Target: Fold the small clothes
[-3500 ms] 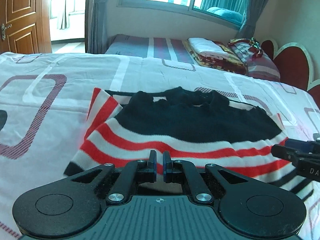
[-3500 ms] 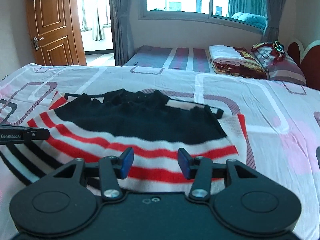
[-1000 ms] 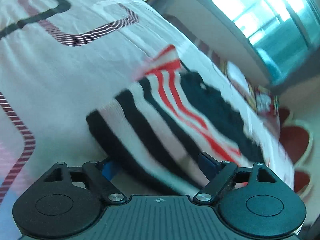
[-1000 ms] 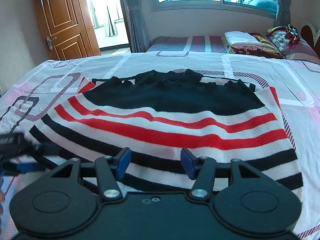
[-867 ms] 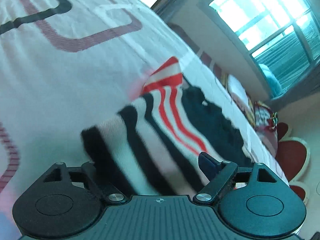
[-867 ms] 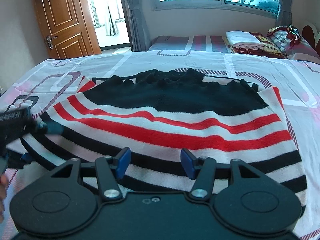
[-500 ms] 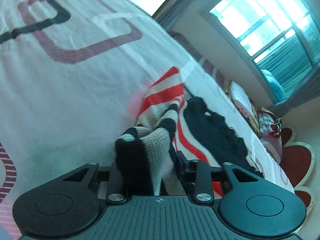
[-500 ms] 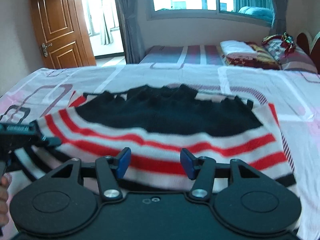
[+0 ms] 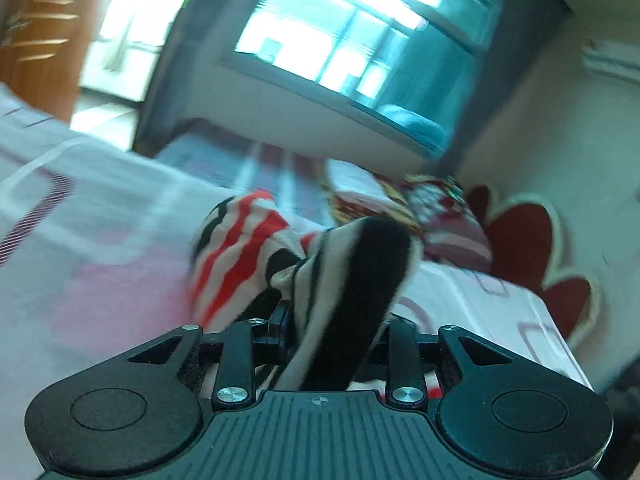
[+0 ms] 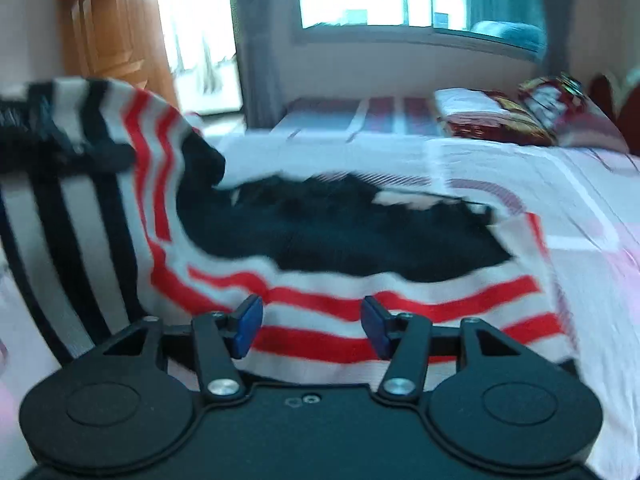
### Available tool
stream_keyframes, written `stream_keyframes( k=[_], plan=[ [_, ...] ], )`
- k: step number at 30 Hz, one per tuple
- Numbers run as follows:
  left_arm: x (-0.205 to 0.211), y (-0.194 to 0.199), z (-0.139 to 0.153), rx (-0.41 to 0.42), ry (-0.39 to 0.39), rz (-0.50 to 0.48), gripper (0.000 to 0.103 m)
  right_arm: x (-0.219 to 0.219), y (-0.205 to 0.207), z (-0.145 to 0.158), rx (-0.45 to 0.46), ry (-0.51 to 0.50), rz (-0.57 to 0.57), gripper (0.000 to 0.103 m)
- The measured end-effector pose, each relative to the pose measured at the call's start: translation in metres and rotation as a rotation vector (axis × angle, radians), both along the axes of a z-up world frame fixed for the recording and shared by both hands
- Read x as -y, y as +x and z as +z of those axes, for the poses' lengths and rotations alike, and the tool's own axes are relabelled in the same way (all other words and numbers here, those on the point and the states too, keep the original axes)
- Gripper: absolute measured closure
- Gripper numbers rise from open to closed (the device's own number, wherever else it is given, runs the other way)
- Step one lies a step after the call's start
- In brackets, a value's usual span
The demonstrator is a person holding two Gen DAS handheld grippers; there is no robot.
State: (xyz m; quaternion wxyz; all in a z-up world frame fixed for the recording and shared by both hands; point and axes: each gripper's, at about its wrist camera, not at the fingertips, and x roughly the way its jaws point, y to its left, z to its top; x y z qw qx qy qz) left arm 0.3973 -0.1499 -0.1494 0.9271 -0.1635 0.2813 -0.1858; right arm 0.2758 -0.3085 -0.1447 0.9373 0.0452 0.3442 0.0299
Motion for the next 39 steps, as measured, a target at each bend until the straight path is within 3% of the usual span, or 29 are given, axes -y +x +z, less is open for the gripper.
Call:
stream_keyframes(
  k=[5, 10, 13, 15, 16, 18, 20, 22, 24, 27, 32, 36, 39],
  plan=[
    [0.066, -0.003, -0.001, -0.019, 0.032, -0.162, 0.074, 0.052, -0.026, 0.017, 0.011, 0.04, -0.08, 0.049],
    [0.111, -0.018, -0.019, -0.035, 0.072, -0.258, 0.074, 0.089, -0.047, 0.005, -0.036, 0.028, -0.148, 0.049],
    [0.131, -0.024, -0.038, -0.085, 0.208, -0.325, 0.074, 0.1, -0.055, -0.005, -0.066, 0.026, -0.155, 0.049],
    [0.131, -0.034, -0.036, -0.069, 0.239, -0.335, 0.073, 0.102, -0.058, -0.008, -0.072, 0.023, -0.144, 0.05],
    [0.131, -0.036, -0.03, -0.072, 0.253, -0.337, 0.07, 0.102, -0.06, -0.007, -0.071, 0.024, -0.138, 0.05],
    [0.128, -0.039, -0.014, -0.09, 0.217, -0.359, 0.029, 0.104, -0.063, -0.001, -0.062, 0.028, -0.13, 0.049],
    [0.125, -0.042, 0.002, -0.074, 0.184, -0.373, 0.014, 0.108, -0.068, 0.004, -0.06, 0.041, -0.128, 0.049],
    [0.12, -0.053, 0.02, -0.052, 0.157, -0.395, 0.014, 0.113, -0.07, 0.01, -0.055, 0.062, -0.132, 0.048],
    [0.11, -0.053, 0.031, -0.042, 0.115, -0.388, 0.014, 0.117, -0.071, 0.014, -0.06, 0.07, -0.14, 0.046],
    [0.084, -0.037, 0.038, -0.054, 0.091, -0.289, 0.014, 0.122, -0.075, 0.016, -0.078, 0.089, -0.155, 0.046],
    [0.041, -0.014, 0.013, -0.116, 0.209, -0.106, 0.014, 0.119, -0.087, 0.027, -0.076, 0.116, -0.145, 0.043],
    [0.043, -0.011, -0.024, -0.202, 0.273, -0.148, 0.014, 0.108, -0.088, 0.033, -0.076, 0.171, -0.107, 0.037],
    [0.045, -0.012, -0.047, -0.255, 0.274, -0.176, 0.014, 0.1, -0.08, 0.03, -0.098, 0.244, -0.068, 0.034]
  ],
)
